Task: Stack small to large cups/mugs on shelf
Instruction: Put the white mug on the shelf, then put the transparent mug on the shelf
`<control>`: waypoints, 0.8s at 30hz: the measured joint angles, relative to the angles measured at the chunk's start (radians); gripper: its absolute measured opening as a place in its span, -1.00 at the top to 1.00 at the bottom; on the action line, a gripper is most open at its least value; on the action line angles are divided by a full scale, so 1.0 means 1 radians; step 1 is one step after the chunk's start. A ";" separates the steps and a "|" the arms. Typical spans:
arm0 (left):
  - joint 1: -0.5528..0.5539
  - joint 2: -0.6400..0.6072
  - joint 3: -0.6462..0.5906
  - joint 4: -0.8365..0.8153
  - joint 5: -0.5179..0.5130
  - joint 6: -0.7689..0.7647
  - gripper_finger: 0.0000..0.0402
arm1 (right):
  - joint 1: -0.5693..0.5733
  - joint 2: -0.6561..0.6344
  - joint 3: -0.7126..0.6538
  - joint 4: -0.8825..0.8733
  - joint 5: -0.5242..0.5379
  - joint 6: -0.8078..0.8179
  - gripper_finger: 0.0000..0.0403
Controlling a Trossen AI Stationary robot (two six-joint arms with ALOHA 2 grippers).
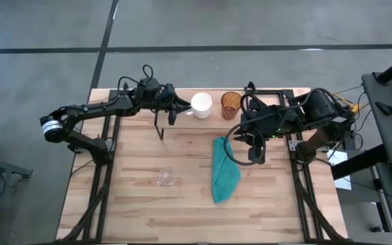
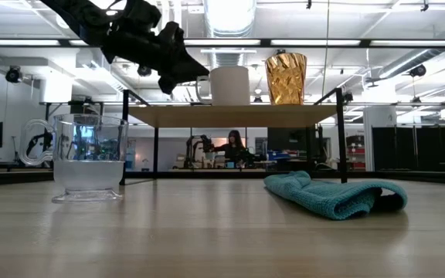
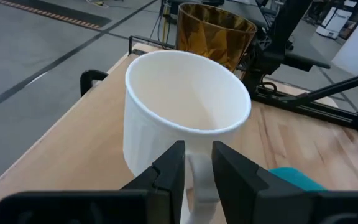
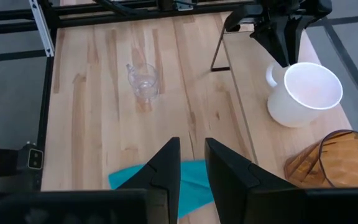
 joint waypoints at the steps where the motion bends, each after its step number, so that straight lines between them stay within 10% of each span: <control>1: 0.000 0.000 0.003 0.000 0.000 0.000 0.67 | 0.000 0.000 0.000 0.000 0.000 0.000 0.66; 24: 0.001 -0.408 0.016 -0.152 0.087 -0.051 0.67 | 0.000 0.000 0.000 0.006 0.002 0.000 0.66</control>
